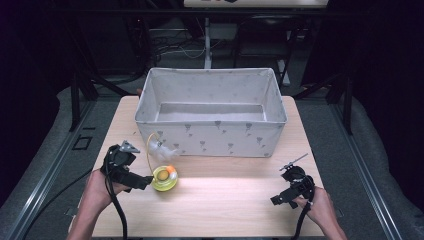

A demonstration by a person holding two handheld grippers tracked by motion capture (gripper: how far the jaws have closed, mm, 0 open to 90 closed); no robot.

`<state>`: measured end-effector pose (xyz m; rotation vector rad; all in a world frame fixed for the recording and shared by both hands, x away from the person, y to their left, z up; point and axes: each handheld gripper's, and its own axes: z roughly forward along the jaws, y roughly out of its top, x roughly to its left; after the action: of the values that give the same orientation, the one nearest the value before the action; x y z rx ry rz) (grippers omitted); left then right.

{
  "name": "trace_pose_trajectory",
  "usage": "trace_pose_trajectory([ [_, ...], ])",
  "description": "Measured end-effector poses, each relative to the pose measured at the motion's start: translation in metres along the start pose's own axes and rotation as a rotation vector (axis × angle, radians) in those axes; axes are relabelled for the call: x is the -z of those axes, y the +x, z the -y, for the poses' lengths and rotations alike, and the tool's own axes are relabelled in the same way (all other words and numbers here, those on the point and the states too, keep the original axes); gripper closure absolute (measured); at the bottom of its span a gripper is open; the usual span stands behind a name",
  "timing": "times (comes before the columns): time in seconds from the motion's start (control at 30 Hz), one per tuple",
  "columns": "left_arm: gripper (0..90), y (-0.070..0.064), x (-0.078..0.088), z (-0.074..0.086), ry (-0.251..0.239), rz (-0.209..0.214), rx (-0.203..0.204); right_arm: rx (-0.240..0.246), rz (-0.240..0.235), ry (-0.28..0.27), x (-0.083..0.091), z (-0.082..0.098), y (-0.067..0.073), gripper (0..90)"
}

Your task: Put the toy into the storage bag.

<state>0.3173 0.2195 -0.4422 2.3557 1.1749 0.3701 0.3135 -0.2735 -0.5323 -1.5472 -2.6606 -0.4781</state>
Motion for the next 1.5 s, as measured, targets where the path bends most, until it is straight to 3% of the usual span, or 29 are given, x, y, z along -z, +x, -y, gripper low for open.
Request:
trace_pose_trajectory([
  [0.27, 2.0, -0.002, 0.007, -0.022, 0.031, 0.003, -0.026, 0.006, -0.010, 0.008, -0.001, -0.001, 0.001, 0.0],
  [0.33, 6.9, -0.002, 0.007, -0.025, 0.041, 0.006, -0.031, -0.013, -0.009, -0.024, -0.002, 0.000, 0.002, 0.0],
  [0.43, 17.2, -0.003, 0.006, -0.032, 0.073, 0.024, -0.044, 0.004, -0.012, 0.006, 0.001, 0.000, 0.001, 0.0],
  [0.7, 38.7, -0.001, 0.005, -0.041, 0.131, 0.041, -0.070, 0.016, -0.004, 0.007, 0.001, -0.001, 0.001, 0.0],
  [1.2, 69.4, -0.001, 0.006, -0.042, 0.102, 0.054, -0.067, 0.007, -0.003, 0.017, 0.000, 0.000, 0.000, 0.0],
  [1.5, 77.7, -0.001, 0.008, -0.039, 0.108, 0.056, -0.062, 0.010, -0.004, 0.020, -0.001, 0.000, 0.000, 0.0],
])
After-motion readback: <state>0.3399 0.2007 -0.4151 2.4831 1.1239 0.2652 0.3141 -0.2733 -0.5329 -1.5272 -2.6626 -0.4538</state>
